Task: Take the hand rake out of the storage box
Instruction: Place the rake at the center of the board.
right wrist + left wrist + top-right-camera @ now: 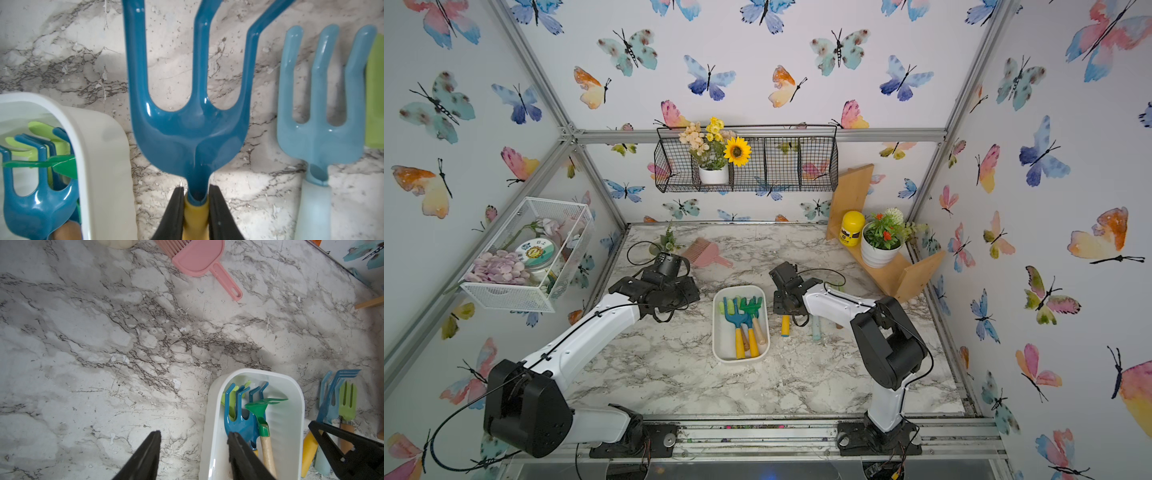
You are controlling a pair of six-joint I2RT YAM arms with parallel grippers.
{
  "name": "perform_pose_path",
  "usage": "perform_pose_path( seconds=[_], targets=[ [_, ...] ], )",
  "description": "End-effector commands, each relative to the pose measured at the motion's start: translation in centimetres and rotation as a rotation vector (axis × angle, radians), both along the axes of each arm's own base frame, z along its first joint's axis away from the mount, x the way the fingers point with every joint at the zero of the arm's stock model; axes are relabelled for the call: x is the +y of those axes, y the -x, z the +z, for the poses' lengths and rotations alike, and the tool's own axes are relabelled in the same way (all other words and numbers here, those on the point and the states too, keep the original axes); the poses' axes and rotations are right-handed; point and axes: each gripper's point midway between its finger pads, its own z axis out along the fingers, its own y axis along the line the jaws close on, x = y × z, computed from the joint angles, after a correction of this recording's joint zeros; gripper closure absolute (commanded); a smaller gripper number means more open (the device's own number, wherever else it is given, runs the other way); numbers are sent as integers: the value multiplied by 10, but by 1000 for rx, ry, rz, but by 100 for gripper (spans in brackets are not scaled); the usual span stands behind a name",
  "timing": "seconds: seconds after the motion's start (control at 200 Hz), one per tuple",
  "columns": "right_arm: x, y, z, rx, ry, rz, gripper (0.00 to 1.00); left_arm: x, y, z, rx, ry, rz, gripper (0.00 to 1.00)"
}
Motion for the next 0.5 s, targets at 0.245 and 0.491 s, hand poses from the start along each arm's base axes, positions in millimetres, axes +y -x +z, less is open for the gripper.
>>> perform_pose_path(
  seconds=[0.245,0.491],
  targets=[
    [-23,9,-24,68,164,5,85,3,4,4,-1,-26,-12,43],
    [-28,11,-34,88,187,5,84,3,3,8,-12,-26,-8,43]
  ],
)
